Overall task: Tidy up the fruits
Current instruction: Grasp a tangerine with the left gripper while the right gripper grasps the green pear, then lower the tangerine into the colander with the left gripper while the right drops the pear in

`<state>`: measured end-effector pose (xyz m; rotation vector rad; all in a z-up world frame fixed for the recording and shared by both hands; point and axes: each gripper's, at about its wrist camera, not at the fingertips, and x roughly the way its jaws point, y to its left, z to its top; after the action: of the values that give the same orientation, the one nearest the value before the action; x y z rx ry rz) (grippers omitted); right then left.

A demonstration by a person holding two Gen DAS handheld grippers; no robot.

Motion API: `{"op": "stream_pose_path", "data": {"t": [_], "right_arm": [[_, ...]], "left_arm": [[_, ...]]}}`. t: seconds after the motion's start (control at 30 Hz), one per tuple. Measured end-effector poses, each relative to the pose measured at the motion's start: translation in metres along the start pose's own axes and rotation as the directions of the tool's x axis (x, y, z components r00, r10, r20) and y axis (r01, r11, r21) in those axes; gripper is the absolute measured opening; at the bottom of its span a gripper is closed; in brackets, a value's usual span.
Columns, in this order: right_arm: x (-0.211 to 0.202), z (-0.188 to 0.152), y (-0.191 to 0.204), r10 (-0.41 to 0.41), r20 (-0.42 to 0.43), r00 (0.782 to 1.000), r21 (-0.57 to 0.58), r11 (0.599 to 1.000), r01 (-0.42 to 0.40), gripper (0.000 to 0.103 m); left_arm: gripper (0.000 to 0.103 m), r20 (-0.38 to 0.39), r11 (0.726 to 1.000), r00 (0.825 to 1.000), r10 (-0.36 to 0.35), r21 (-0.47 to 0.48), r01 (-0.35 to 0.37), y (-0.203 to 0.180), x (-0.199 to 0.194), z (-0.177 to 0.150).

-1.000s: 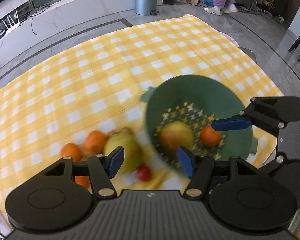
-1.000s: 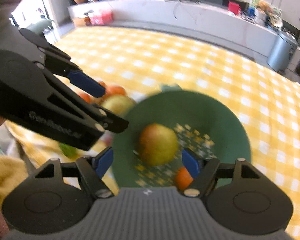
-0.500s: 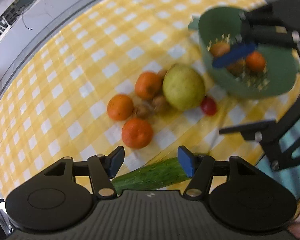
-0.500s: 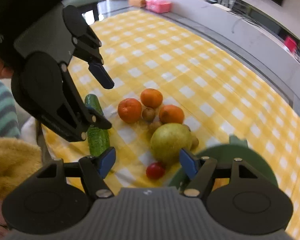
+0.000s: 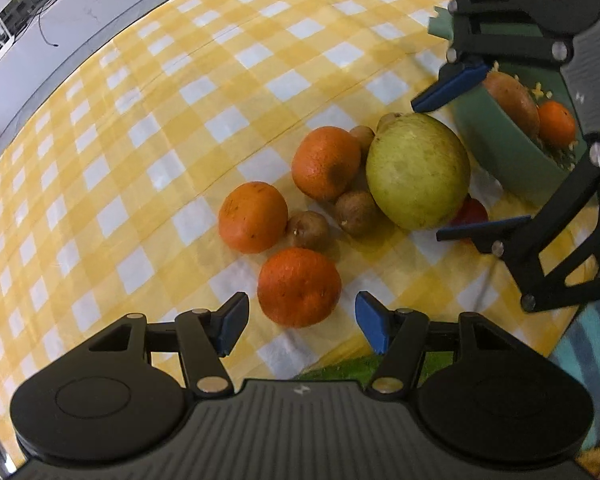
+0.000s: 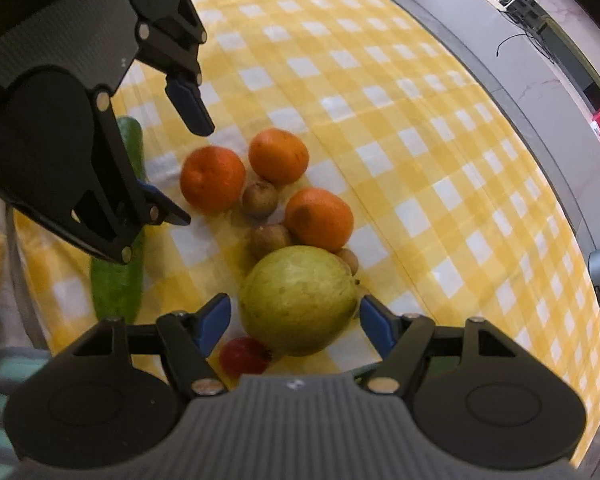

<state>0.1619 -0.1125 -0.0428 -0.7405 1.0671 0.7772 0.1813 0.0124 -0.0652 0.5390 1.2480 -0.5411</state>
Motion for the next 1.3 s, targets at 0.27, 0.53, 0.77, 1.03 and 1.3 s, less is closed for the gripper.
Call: {"op": "stream_pose_path", "data": {"t": [0.27, 0.53, 0.77, 1.03, 1.3], "right_arm": [[0.016, 0.000, -0.002, 0.003, -0.041, 0.999, -0.017, 1.000, -0.004, 0.068], [0.017, -0.001, -0.005, 0.010, -0.032, 0.999, 0.004, 1.000, -0.010, 0.068], [0.017, 0.000, 0.002, -0.030, -0.035, 0.999, -0.015, 0.999, 0.029, 0.067], [0.009, -0.002, 0.008, -0.042, -0.030, 0.999, -0.029, 0.999, 0.041, 0.067], [-0.018, -0.002, 0.012, -0.006, 0.012, 1.000, -0.021, 1.000, 0.006, 0.067]], "left_arm": [[0.066, 0.010, 0.999, 1.000, -0.020, -0.037, 0.020, 0.005, 0.010, 0.002], [0.053, 0.019, 0.996, 1.000, -0.023, -0.087, 0.025, 0.010, 0.007, 0.001], [0.051, 0.021, 0.991, 0.999, 0.031, -0.131, -0.028, -0.002, 0.006, -0.001], [0.051, 0.040, 0.981, 0.997, 0.061, -0.188, -0.053, -0.011, -0.002, -0.005], [0.051, 0.048, 0.968, 0.999, 0.018, -0.252, -0.006, -0.009, -0.025, -0.011]]}}
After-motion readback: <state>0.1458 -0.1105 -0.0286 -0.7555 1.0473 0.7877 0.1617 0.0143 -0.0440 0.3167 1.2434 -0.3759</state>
